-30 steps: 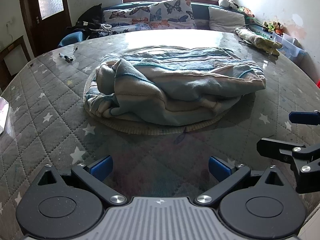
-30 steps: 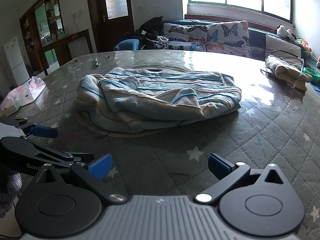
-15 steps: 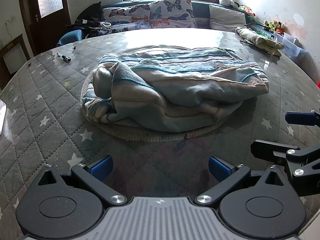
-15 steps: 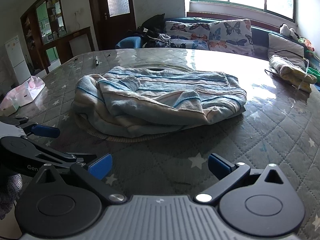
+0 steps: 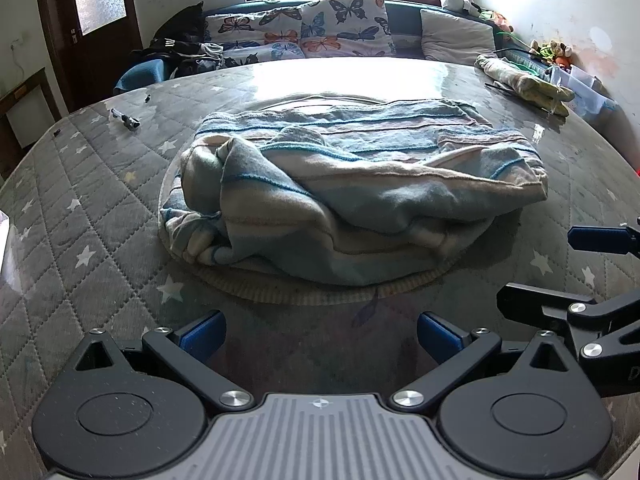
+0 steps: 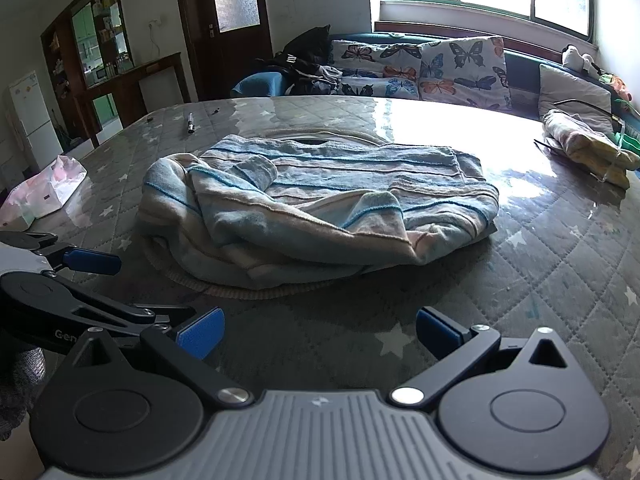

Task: Fold clothes
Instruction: 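Move both grippers toward the crumpled striped cloth on the mat, then grasp the cloth edge with the right gripper while the left gripper grasps another edge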

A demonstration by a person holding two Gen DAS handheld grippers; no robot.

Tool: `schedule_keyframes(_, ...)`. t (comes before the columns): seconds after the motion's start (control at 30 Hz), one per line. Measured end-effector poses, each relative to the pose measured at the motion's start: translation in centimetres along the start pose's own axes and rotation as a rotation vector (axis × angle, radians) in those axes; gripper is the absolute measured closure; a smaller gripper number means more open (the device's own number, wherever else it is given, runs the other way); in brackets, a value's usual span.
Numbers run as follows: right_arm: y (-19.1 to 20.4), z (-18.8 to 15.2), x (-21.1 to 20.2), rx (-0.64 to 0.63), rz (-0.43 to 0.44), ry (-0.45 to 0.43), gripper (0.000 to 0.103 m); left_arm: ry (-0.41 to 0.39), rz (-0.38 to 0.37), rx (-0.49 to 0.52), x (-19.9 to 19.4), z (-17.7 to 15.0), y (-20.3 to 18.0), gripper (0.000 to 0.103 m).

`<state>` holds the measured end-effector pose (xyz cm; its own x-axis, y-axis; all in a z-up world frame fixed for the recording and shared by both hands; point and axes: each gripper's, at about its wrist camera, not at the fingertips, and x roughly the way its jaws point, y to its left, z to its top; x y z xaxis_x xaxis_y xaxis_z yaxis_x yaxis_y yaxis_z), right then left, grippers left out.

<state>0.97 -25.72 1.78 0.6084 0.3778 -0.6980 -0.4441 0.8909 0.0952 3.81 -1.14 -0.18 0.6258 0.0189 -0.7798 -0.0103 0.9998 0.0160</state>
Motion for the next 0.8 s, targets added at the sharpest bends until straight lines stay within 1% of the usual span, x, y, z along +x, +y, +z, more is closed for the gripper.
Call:
schedule_keyframes(0.43,-0.5,1.2,0.2,-0.013,0.007,-0.02,0.0,-0.024,-0.006,0.0,0.0,1.9,0.5,0.0)
schedule_keyframes(0.63,-0.6,2.4,-0.1,-0.039,0.018,-0.039,0.002,-0.061,-0.009,-0.016,-0.7,3.5,1.4,0.0)
schedule_keyframes(0.7,-0.6,2.9,-0.3,-0.047,0.025,-0.048,0.005,-0.077,-0.01,-0.028,-1.0,4.2,1.8,0.0)
schedule_keyframes(0.8,-0.6,3.7,-0.6,-0.062,0.029,-0.067,0.006,-0.107,-0.013,-0.052,-1.3,5.4,2.7,0.0)
